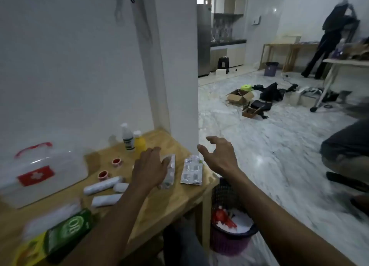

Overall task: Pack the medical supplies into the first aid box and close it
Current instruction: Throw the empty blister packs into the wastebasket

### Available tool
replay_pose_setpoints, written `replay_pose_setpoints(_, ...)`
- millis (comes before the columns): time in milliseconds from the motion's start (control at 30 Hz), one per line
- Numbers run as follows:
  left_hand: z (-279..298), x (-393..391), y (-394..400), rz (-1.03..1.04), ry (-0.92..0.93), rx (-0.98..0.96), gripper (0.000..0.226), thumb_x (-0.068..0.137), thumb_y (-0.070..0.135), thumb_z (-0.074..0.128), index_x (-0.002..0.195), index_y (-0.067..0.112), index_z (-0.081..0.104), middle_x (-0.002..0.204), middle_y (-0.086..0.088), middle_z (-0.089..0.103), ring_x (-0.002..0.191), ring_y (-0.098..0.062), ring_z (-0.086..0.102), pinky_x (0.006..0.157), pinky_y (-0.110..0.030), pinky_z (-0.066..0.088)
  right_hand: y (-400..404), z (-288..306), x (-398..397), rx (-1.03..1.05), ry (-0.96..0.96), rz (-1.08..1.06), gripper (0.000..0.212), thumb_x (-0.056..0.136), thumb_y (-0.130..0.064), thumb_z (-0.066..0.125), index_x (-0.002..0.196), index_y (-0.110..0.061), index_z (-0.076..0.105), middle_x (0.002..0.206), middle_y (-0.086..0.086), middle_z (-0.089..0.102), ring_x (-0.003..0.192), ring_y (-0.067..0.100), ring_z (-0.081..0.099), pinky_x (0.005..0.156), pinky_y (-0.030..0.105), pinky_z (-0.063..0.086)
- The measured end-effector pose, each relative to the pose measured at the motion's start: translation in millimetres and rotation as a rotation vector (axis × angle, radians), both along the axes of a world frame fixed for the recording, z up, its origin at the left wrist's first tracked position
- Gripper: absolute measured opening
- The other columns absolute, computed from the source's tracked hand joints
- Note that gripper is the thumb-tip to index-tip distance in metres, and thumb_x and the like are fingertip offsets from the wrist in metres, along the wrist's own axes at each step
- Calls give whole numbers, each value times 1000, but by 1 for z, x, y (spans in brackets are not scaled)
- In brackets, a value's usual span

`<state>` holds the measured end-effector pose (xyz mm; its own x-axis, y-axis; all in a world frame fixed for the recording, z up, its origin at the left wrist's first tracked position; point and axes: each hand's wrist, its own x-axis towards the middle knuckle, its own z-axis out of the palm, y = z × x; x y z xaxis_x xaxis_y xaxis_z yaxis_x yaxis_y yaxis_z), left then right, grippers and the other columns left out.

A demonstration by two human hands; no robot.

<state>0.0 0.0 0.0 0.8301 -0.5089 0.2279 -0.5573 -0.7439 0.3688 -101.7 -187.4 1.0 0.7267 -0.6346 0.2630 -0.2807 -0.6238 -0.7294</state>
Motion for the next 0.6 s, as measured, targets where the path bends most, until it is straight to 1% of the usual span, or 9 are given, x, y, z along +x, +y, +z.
replay_pose_setpoints(67,-10,10,-10,43,10,39,51,97,45,48,133,10,50,133,-13,55,123,-33,49,94,-44,45,-6,-12,7,62,52,10,61,84,-56,62,134,-22,55,132,5,57,127,24,47,99,42,44)
replay_pose_setpoints(133,-20,20,-19,84,33,95,45,95,47,49,120,10,56,124,-13,60,115,-34,54,86,-43,48,-11,-26,11,122,112,29,63,83,-56,64,135,-21,55,133,5,56,127,24,48,99,41,44)
replay_pose_setpoints(200,-28,26,-29,111,51,147,41,94,49,50,106,11,58,116,-13,62,110,-34,54,80,-42,47,-15,-35,18,138,141,33,66,82,-58,65,135,-20,55,135,5,56,127,24,48,100,42,44)
replay_pose_setpoints(300,-31,31,-40,155,65,188,42,92,51,51,106,12,58,117,-11,58,113,-34,50,81,-41,44,-19,-41,26,154,182,48,69,79,-61,66,133,-20,56,137,4,54,127,25,49,101,48,44)
replay_pose_setpoints(367,-33,36,-45,181,73,166,44,90,52,56,106,12,58,117,-12,58,112,-34,51,83,-41,44,-20,-44,31,188,204,65,69,77,-60,70,131,-18,59,136,5,56,121,24,55,100,48,46)
replay_pose_setpoints(467,-38,45,-48,214,126,98,50,83,55,63,103,10,59,116,-14,59,111,-36,52,85,-43,46,-21,-49,35,233,205,92,64,74,-58,73,123,-17,65,127,6,64,108,23,63,94,45,51)
replay_pose_setpoints(533,-43,51,-49,213,153,86,49,80,57,65,97,11,58,114,-16,58,112,-37,50,88,-45,45,-21,-52,37,249,183,101,58,76,-54,74,119,-16,68,121,4,68,104,20,65,91,41,52)
replay_pose_setpoints(567,-47,54,-49,209,160,75,48,79,58,65,91,13,57,111,-17,59,111,-37,50,88,-46,45,-20,-52,38,261,167,104,55,77,-51,75,118,-16,69,118,3,69,99,17,66,89,38,53)
replay_pose_setpoints(600,-49,56,-49,215,180,59,47,77,60,65,86,14,56,108,-16,61,108,-37,52,87,-47,46,-20,-52,38,275,151,104,51,78,-48,76,117,-16,69,114,2,71,90,10,66,86,34,53)
